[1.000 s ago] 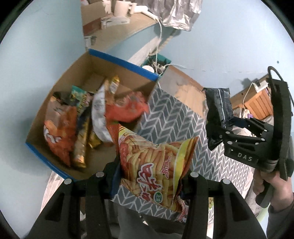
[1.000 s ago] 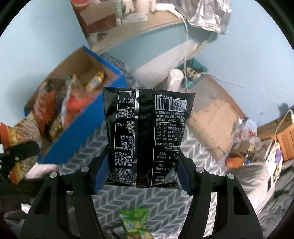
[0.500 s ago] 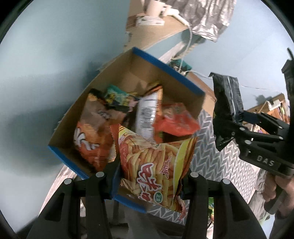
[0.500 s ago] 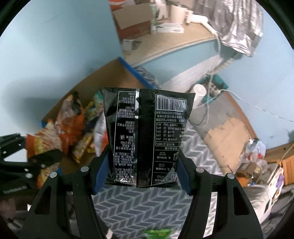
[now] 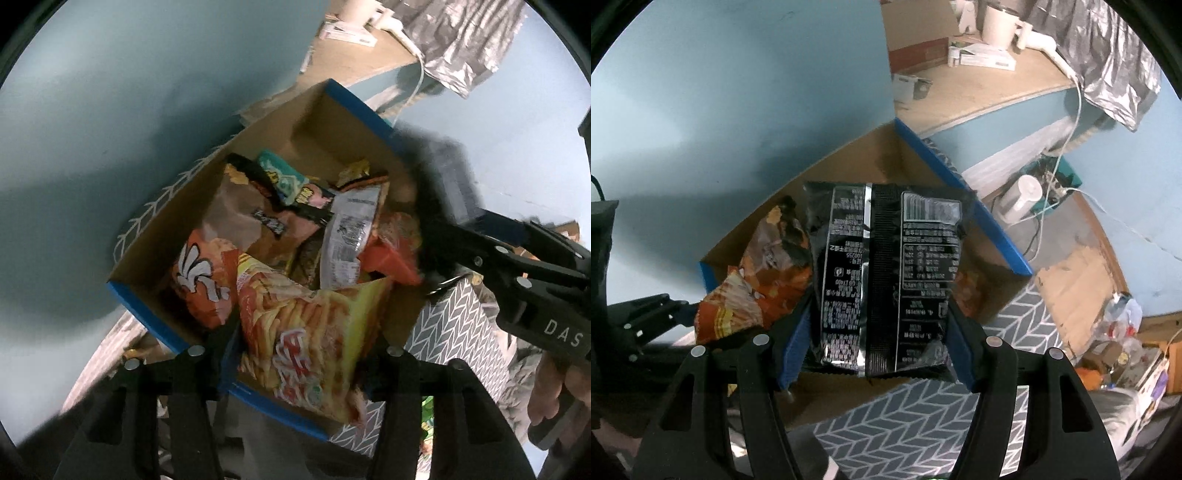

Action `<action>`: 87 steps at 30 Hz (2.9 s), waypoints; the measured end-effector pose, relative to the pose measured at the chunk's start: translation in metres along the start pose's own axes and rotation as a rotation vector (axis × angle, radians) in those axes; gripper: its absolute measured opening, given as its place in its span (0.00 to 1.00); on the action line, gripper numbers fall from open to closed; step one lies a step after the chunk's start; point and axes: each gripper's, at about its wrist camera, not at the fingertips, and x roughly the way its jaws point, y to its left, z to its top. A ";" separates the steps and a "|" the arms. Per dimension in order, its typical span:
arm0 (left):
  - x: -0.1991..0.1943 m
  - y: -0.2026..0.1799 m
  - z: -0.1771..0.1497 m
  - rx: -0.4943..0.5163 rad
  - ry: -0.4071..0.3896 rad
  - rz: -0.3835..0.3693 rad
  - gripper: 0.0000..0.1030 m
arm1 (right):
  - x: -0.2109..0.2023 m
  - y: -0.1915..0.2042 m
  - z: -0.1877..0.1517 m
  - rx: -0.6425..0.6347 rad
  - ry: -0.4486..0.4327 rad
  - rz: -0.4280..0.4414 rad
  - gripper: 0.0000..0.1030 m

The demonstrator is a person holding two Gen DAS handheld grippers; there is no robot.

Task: Organize snacks
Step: 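Release the fries bag into the box with the left tool while the right releases the black bag, then lower the left tool to a black bag on the bed while the right lowers to the green peanut bag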

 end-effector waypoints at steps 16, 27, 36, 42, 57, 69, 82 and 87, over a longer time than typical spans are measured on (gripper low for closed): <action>-0.007 -0.012 0.010 0.064 -0.011 0.001 0.73 | -0.013 -0.018 0.002 0.089 -0.013 -0.028 0.73; -0.012 -0.032 0.005 0.126 0.013 -0.018 0.73 | -0.029 -0.031 -0.022 0.098 -0.012 -0.072 0.73; -0.006 -0.049 -0.012 0.135 0.047 -0.028 0.73 | -0.044 -0.054 -0.057 0.120 -0.001 -0.096 0.73; -0.007 -0.064 -0.032 0.131 0.044 -0.011 0.73 | -0.050 -0.070 -0.088 0.123 0.017 -0.092 0.73; 0.012 -0.113 -0.148 -0.014 0.086 0.009 0.73 | -0.044 -0.109 -0.192 0.043 0.110 -0.034 0.73; 0.053 -0.136 -0.247 -0.181 0.144 0.022 0.74 | -0.029 -0.111 -0.272 -0.014 0.173 0.021 0.73; 0.084 -0.129 -0.301 -0.354 0.170 0.034 0.74 | 0.020 -0.108 -0.318 0.009 0.274 0.060 0.73; 0.095 -0.126 -0.313 -0.412 0.183 0.030 0.74 | 0.036 -0.101 -0.325 -0.015 0.299 0.050 0.73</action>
